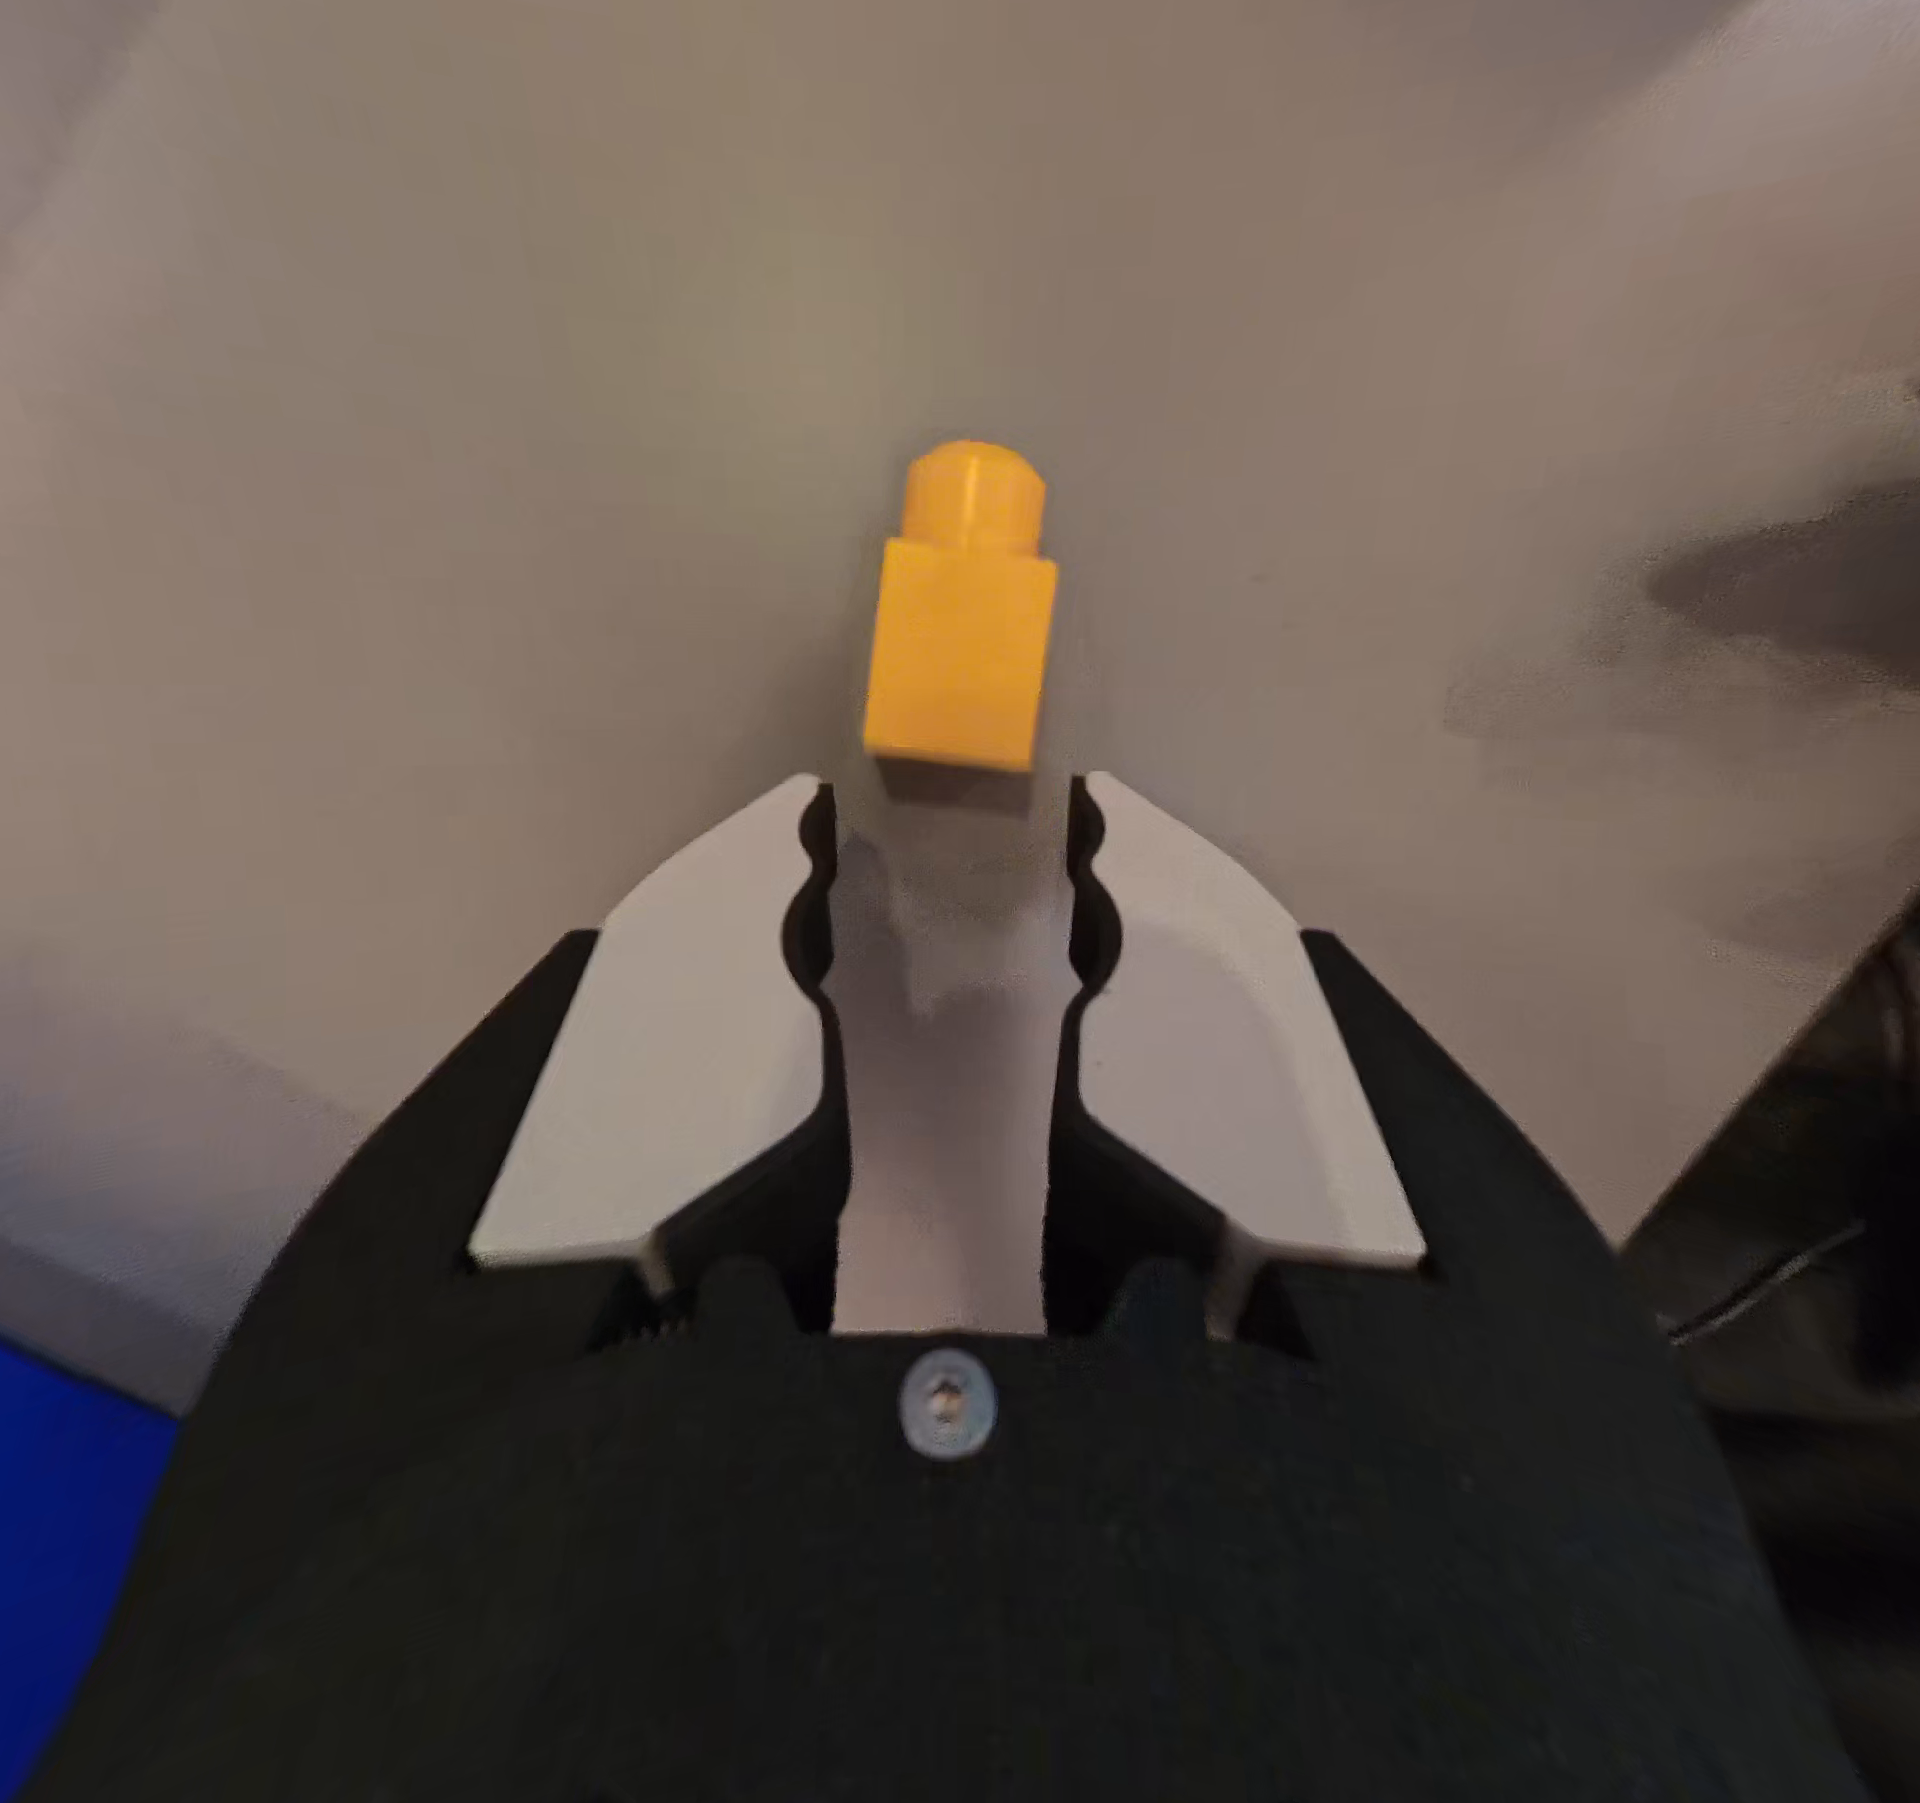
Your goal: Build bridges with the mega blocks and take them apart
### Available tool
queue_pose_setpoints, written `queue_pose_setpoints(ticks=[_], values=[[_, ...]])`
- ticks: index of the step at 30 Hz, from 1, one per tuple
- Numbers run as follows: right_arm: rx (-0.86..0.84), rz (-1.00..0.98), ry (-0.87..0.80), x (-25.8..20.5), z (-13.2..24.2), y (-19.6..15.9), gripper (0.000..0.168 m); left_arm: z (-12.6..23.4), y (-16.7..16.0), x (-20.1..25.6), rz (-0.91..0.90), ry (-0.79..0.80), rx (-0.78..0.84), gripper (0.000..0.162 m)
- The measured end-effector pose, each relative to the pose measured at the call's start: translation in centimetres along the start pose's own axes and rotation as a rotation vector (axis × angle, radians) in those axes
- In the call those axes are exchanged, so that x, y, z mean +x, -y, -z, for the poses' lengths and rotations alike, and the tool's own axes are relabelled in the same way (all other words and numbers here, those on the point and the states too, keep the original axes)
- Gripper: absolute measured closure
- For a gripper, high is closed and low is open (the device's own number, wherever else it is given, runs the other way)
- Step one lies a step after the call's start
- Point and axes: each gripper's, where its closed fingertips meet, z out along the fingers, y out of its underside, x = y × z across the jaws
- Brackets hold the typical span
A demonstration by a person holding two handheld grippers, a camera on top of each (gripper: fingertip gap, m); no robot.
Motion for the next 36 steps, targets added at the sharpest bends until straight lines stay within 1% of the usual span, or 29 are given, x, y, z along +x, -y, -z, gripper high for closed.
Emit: queue_pose_setpoints(ticks=[2, 4, 6, 8, 10, 13, 14, 18, 21, 23, 25, 26, 27, 28, 30, 32, 34, 36], values=[[0.023, 0.006, -0.067, 0.9, 0.2, 0.2, 0.102, 3.0, -0.9, 1.0, 0.036, -0.014, 0.205, 0.116], [0.039, -0.001, -0.135, 1.8, 0.1, 0.3, 0.098, 5.4, -2.5, 2.1, 0.077, -0.026, 0.428, 0.117], [0.059, -0.017, -0.217, 2.8, -0.5, 0.4, 0.092, 6.1, -5.3, 2.8, 0.122, -0.004, 0.562, 0.116], [0.048, -0.018, -0.226, 2.4, -1.4, 0.2, 0.086, 6.2, -7.8, 3.1, 0.168, 0.025, 0.652, 0.117], [0.015, -0.042, -0.224, 1.8, -2.8, 0.2, 0.082, 6.2, -9.0, 4.1, 0.205, -0.026, 0.682, 0.116], [-0.009, -0.064, -0.251, 1.3, -5.5, 1.6, 0.080, 6.5, -8.8, 5.1, 0.198, -0.098, 0.697, 0.117], [-0.046, -0.064, -0.273, 1.4, -6.8, 1.8, 0.079, 6.7, -8.7, 5.2, 0.190, -0.103, 0.701, 0.117], [-0.201, -0.058, -0.304, 2.1, -12.2, 2.2, 0.072, 7.3, -9.2, 5.0, 0.149, -0.041, 0.708, 0.118], [-0.269, -0.044, -0.359, 3.2, -14.6, 2.1, 0.071, 8.2, -9.5, 5.0, 0.128, -0.015, 0.722, 0.119], [-0.298, -0.082, -0.341, 3.2, -15.8, 2.1, 0.069, 8.8, -9.8, 5.2, 0.135, -0.028, 0.735, 0.119], [-0.307, -0.082, -0.355, 3.6, -16.4, 2.4, 0.072, 9.4, -9.9, 5.4, 0.143, -0.049, 0.755, 0.119], [-0.312, -0.076, -0.348, 3.7, -16.7, 2.5, 0.087, 9.6, -10.0, 5.5, 0.146, -0.060, 0.760, 0.119], [-0.304, -0.059, -0.353, 3.8, -16.6, 2.8, 0.096, 9.8, -10.1, 5.6, 0.149, -0.067, 0.762, 0.119], [-0.316, -0.042, -0.362, 3.9, -16.5, 2.8, 0.096, 9.8, -10.2, 5.6, 0.150, -0.070, 0.762, 0.119], [-0.259, -0.013, -0.341, 3.5, -15.8, 3.8, 0.096, 9.9, -10.4, 5.7, 0.148, -0.069, 0.759, 0.120], [-0.199, 0.031, -0.317, 2.8, -14.0, 5.3, 0.096, 10.1, -10.7, 5.7, 0.148, -0.060, 0.762, 0.120], [-0.111, 0.106, -0.314, 2.7, -10.8, 7.8, 0.096, 10.3, -10.8, 5.7, 0.150, -0.061, 0.767, 0.121], [-0.015, 0.211, -0.431, 4.7, -5.6, 11.1, 0.095, 10.4, -10.8, 5.9, 0.148, -0.068, 0.767, 0.121]])
